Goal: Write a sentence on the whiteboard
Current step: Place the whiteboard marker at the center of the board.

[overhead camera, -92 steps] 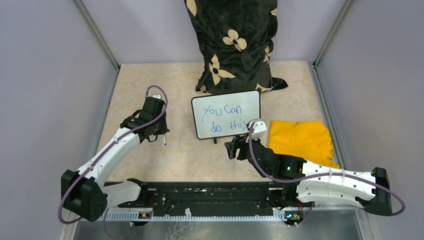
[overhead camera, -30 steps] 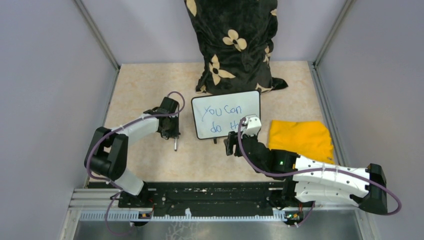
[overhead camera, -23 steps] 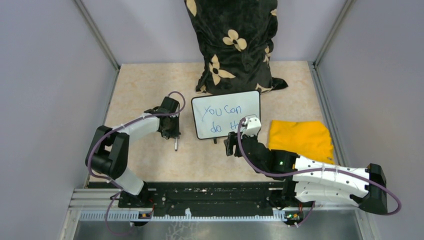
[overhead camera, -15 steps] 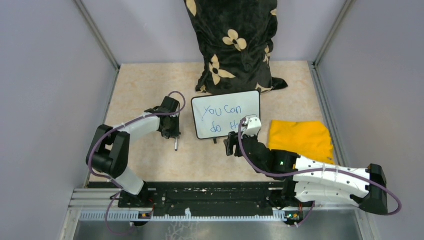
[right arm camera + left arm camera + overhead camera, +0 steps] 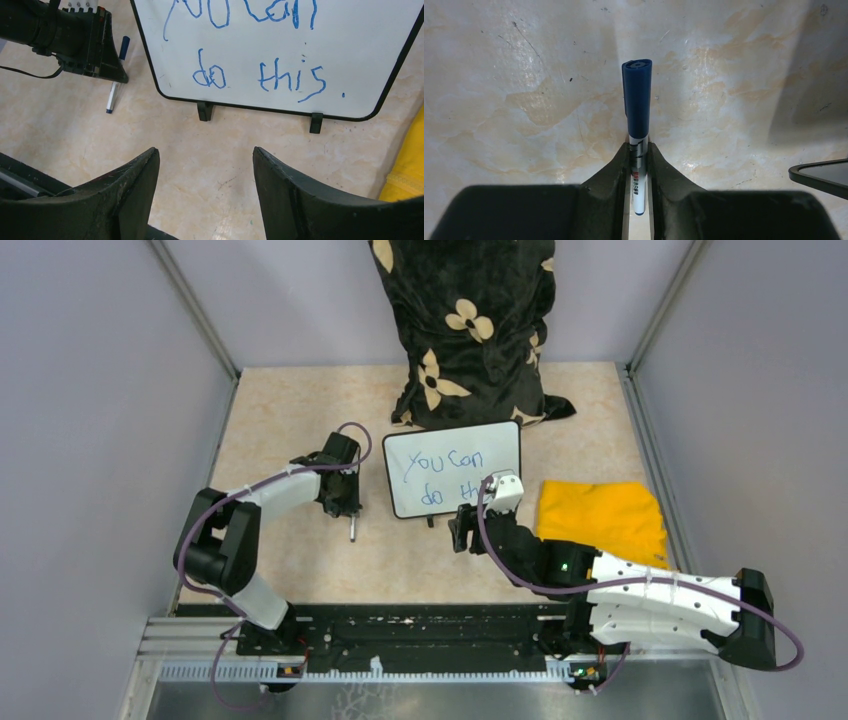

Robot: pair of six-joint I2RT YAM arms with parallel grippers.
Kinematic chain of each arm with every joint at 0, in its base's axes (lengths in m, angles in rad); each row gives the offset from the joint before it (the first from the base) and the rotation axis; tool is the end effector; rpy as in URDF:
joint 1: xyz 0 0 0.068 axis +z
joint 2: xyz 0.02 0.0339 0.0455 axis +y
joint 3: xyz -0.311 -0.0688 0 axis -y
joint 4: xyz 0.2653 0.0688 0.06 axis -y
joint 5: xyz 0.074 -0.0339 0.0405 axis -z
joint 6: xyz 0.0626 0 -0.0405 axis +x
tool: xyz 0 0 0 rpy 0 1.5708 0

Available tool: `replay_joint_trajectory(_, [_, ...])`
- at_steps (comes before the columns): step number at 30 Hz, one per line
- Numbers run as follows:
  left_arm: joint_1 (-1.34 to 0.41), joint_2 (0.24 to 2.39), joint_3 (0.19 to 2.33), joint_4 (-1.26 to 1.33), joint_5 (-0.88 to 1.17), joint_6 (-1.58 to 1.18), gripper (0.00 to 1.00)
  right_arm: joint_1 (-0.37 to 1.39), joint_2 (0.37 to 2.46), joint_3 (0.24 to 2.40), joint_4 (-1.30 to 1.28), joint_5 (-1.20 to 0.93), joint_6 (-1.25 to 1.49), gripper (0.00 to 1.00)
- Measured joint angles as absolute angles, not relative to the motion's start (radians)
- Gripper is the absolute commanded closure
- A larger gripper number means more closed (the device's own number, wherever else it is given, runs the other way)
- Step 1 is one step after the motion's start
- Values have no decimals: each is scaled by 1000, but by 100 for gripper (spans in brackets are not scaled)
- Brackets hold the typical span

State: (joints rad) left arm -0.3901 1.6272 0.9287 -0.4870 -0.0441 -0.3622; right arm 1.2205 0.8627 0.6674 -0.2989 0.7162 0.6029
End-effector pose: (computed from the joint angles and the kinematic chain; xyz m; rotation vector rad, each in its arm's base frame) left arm 0.3068 -0.1232 0.1728 0.0267 2.7637 -0.1414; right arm 0.1060 0.1703 0.2996 -0.1746 1.9576 0.4658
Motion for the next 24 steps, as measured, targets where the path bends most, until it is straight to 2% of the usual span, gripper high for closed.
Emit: replay_joint_trajectory(24, [-390,1632,933,-490,-44,-363,76,1221,857,667,-299,713,601,32])
